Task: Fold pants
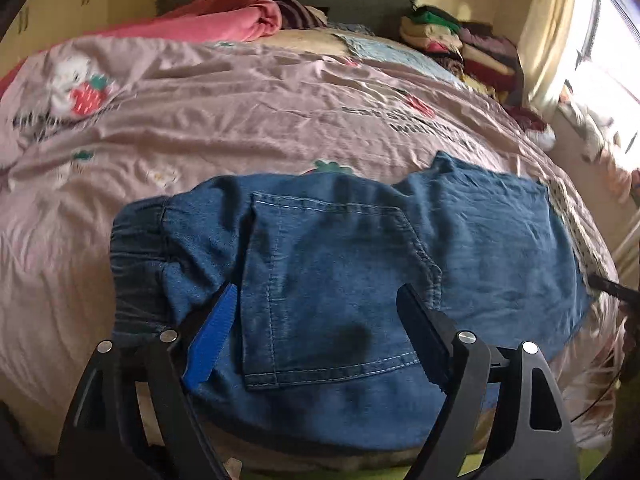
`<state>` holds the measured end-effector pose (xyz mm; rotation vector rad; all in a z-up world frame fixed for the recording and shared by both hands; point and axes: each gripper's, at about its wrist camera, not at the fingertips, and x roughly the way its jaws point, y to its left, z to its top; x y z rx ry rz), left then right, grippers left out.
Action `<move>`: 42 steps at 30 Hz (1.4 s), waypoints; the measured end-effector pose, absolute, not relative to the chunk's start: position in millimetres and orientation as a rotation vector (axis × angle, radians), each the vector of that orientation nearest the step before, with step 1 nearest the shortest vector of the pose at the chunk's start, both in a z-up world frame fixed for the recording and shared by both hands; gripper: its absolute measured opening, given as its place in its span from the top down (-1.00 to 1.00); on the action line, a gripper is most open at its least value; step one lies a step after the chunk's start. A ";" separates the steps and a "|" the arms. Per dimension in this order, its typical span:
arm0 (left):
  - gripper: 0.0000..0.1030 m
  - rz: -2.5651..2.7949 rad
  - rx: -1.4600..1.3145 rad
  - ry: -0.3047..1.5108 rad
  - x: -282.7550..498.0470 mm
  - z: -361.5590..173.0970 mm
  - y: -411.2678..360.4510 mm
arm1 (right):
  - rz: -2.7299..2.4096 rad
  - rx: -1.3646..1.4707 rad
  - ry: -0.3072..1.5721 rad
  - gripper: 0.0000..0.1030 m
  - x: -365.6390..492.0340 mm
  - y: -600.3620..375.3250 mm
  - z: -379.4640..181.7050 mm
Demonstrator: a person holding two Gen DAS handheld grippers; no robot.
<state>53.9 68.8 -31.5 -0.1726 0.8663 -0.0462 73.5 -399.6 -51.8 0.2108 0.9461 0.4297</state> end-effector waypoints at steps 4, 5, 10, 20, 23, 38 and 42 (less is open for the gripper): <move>-0.55 -0.042 -0.151 0.855 52.7 -30.9 68.2 | 0.371 0.079 0.950 0.75 61.6 -396.2 -42.1; -0.55 -0.046 -0.156 0.854 51.8 -31.6 69.4 | 0.357 0.056 0.963 0.75 60.4 -395.6 -46.2; -0.55 -0.049 -0.146 0.861 52.6 -36.0 67.9 | 0.329 0.061 0.988 0.65 61.9 -397.7 -64.4; -0.68 -0.082 -0.110 0.799 36.8 2.5 51.7 | 0.270 0.028 0.809 0.00 51.6 -399.0 -11.0; -0.85 -0.108 -0.092 0.778 34.7 11.1 40.2 | 0.306 -0.007 0.757 -0.11 53.3 -380.6 -2.5; -0.85 -0.286 -0.004 0.903 95.7 -8.8 -32.8 | 0.477 -0.166 0.779 -0.35 92.2 -271.8 -20.2; -0.85 -0.254 0.037 0.944 116.4 -22.2 -38.7 | 0.501 -0.179 0.802 -0.36 104.1 -259.0 -28.9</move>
